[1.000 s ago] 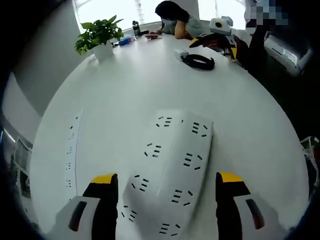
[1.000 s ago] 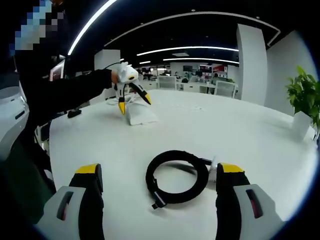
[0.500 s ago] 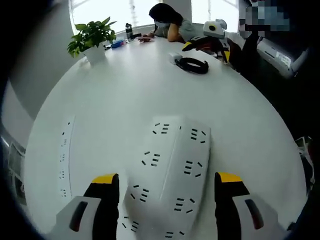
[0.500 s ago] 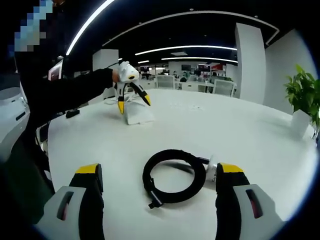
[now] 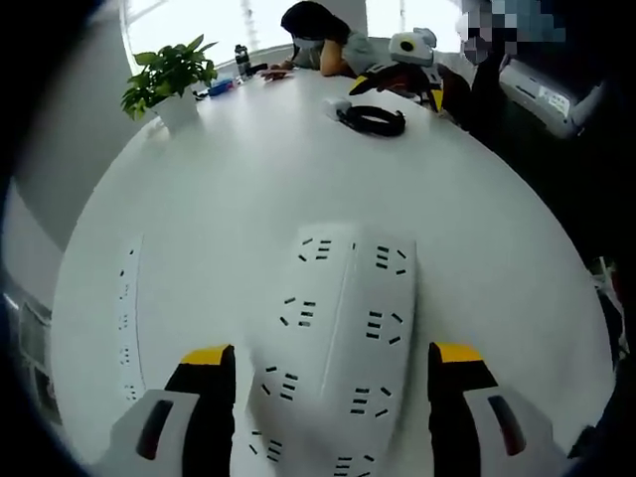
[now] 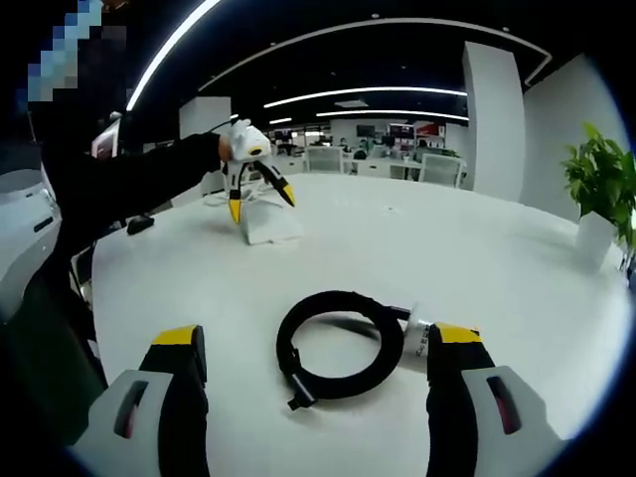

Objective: Straighten the power strip on the desk, plug the charger into it

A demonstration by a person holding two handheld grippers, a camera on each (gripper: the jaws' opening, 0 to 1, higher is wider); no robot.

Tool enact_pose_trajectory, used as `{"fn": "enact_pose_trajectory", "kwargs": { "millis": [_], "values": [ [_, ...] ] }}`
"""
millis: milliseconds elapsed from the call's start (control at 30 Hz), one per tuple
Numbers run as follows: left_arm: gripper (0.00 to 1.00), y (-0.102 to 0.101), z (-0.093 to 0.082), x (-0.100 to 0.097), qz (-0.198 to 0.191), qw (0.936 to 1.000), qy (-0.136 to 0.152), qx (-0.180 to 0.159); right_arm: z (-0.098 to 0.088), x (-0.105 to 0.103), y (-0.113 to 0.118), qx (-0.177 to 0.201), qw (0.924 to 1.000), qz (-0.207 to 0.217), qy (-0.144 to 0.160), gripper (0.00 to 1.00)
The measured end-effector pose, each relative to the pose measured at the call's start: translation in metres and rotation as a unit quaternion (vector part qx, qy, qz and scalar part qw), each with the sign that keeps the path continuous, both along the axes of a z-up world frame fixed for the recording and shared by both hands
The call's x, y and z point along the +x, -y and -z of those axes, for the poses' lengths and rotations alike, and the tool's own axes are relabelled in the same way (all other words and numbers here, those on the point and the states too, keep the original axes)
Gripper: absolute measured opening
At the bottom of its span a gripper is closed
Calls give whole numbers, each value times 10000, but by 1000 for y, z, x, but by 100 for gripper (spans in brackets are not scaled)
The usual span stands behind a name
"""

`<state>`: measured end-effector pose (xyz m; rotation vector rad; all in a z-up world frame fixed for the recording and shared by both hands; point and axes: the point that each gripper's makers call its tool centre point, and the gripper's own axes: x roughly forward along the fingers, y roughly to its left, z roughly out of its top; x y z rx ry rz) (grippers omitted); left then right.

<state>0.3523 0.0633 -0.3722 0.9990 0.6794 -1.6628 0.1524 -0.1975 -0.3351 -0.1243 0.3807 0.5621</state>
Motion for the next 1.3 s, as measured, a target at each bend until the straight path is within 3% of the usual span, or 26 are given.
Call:
{"fn": "enact_pose_trajectory", "kwargs": {
  "millis": [433,733,1000,1300],
  "values": [
    [79,7,7,-5,303,9994,27,151,1,2,2,-37,10000,13,-25,92],
    [72,10,7,-11,439,9988,-5,216,2,4,4,-36,10000,37,-29,92],
    [72,4,11,-7,508,9978,-82,429,0,5,10,-48,9999,128,18,89],
    [69,0,12,-6,546,9974,-141,444,3,8,11,-11,9999,161,-20,90]
  ]
}}
